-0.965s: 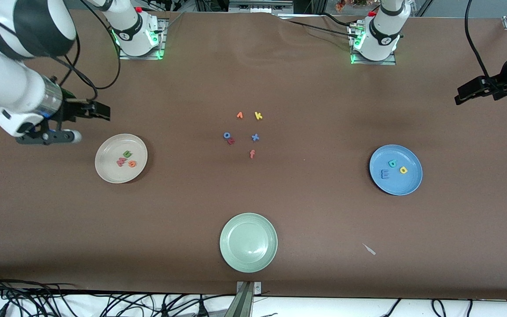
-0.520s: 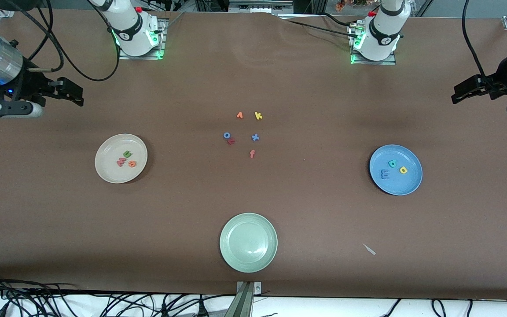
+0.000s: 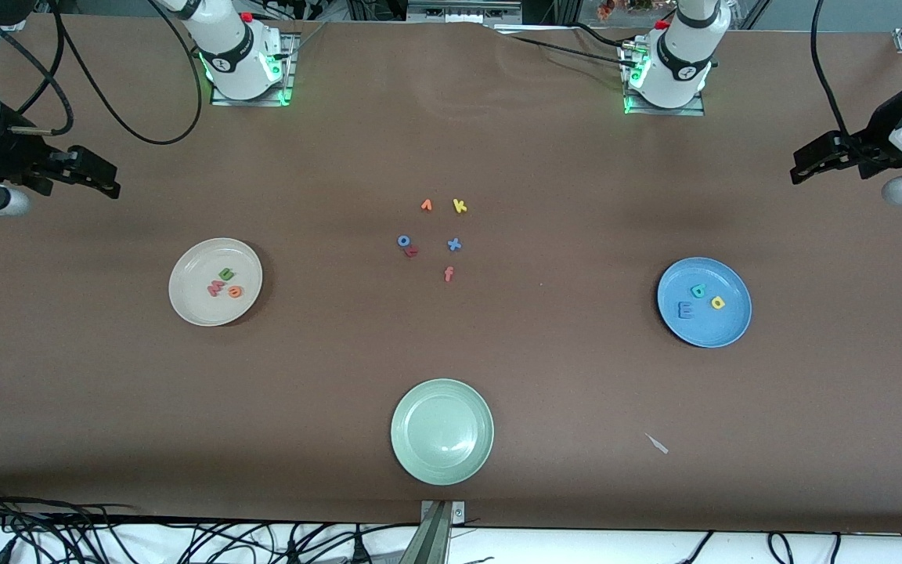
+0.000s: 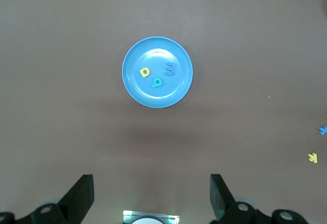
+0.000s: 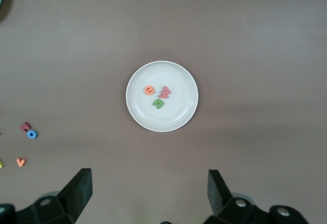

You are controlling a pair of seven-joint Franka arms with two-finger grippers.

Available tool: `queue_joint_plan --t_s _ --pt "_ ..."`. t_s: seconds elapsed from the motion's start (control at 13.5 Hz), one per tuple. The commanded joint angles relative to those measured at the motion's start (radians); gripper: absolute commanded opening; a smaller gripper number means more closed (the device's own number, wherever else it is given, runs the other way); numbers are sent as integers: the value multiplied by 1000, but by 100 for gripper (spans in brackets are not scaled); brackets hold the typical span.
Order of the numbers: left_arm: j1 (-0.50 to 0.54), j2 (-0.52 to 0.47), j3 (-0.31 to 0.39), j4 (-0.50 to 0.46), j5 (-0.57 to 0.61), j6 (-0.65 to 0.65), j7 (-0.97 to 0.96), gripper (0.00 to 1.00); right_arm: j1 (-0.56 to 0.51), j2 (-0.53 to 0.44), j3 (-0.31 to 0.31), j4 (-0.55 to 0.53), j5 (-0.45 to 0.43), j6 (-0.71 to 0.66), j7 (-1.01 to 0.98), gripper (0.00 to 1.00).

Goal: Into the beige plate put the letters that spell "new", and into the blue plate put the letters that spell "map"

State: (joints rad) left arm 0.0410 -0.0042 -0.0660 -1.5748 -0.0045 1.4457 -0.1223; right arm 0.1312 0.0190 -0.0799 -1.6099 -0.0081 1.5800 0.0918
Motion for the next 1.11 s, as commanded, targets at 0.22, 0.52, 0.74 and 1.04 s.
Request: queue_joint_plan --t_s 0.22,0.52,0.74,1.04 --pt "3 -19 -9 -7 -3 28 -2 100 -5 10 5 -9 -10 52 -17 100" --pt "5 -42 -9 -36 -3 51 -2 100 -4 16 8 -8 -19 75 -17 100" --pt "7 -57 -9 -59 -3 68 -2 100 -2 18 9 -5 -21 84 -15 100" --pt "7 -56 -8 -57 -3 68 -2 100 -10 22 5 -1 -10 101 -15 100"
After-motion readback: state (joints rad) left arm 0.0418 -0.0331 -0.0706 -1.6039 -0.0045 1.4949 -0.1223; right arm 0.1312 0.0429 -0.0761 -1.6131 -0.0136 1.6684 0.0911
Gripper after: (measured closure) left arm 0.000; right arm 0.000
